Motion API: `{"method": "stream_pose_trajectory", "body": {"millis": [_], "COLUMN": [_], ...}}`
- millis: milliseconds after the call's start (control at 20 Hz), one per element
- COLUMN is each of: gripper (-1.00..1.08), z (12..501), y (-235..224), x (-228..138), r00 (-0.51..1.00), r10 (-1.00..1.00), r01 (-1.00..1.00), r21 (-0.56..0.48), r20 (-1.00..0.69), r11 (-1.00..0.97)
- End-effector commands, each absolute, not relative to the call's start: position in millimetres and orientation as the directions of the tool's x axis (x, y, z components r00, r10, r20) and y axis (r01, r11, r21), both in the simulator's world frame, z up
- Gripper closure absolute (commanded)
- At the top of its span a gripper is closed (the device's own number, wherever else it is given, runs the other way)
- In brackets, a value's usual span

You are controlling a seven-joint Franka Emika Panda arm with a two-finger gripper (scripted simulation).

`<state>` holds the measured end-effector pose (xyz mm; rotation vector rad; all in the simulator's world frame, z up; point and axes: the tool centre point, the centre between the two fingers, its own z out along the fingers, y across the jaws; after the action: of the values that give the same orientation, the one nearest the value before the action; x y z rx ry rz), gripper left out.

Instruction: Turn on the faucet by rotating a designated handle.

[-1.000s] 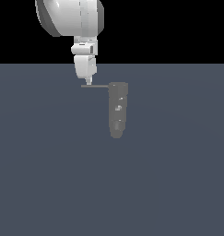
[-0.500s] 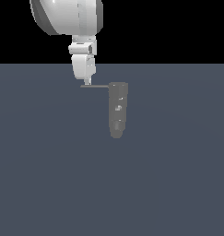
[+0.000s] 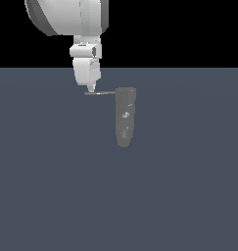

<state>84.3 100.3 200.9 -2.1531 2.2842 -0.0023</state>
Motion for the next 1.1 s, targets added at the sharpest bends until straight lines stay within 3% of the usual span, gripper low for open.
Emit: {"method": "stream_pose_trajectory", "body": {"millis": [0, 1050], "gripper": [1.08, 1.08], "z": [201, 201], "y": [99, 90], "x": [76, 28], "r00": [-0.061, -0.067], "r10": [-0.998, -0.998], "r01": [-0.998, -0.998], "r21": [0.0, -0.002], "r20": [0.001, 0.0], "r11": [0.061, 0.067]}}
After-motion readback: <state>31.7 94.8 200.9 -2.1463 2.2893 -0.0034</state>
